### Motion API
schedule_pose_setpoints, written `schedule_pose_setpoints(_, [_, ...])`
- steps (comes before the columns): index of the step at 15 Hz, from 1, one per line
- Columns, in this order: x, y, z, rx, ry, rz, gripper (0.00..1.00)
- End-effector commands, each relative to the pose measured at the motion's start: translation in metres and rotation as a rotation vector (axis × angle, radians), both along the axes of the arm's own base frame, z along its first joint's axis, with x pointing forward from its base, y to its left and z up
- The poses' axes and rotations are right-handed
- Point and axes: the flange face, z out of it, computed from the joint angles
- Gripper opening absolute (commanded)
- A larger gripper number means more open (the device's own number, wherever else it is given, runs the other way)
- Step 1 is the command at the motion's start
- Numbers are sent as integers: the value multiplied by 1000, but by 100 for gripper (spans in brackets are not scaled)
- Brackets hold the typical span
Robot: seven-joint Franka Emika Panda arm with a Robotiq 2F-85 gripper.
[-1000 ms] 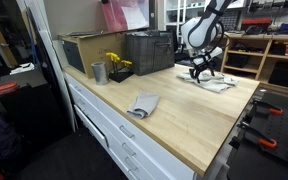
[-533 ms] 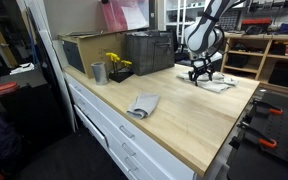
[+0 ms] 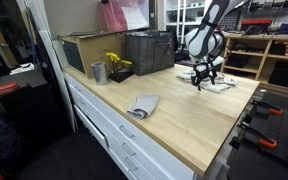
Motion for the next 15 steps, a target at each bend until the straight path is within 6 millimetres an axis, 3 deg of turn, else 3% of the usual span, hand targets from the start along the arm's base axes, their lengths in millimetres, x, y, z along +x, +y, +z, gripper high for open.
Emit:
schedule_pose_setpoints(1, [-1,-7,-7,-34,57,16,100])
schedule_pose_setpoints(6, [-4,-11,-3,-83,92,30,100])
schedule_pose_setpoints(9, [-11,-20,-6,-112,140,41,87])
schedule_pose_setpoints(12, [-16,-23,-12,-133,181,51,53])
schedule_pose_setpoints(15, [-15,-19,-15,-138,192,59,31])
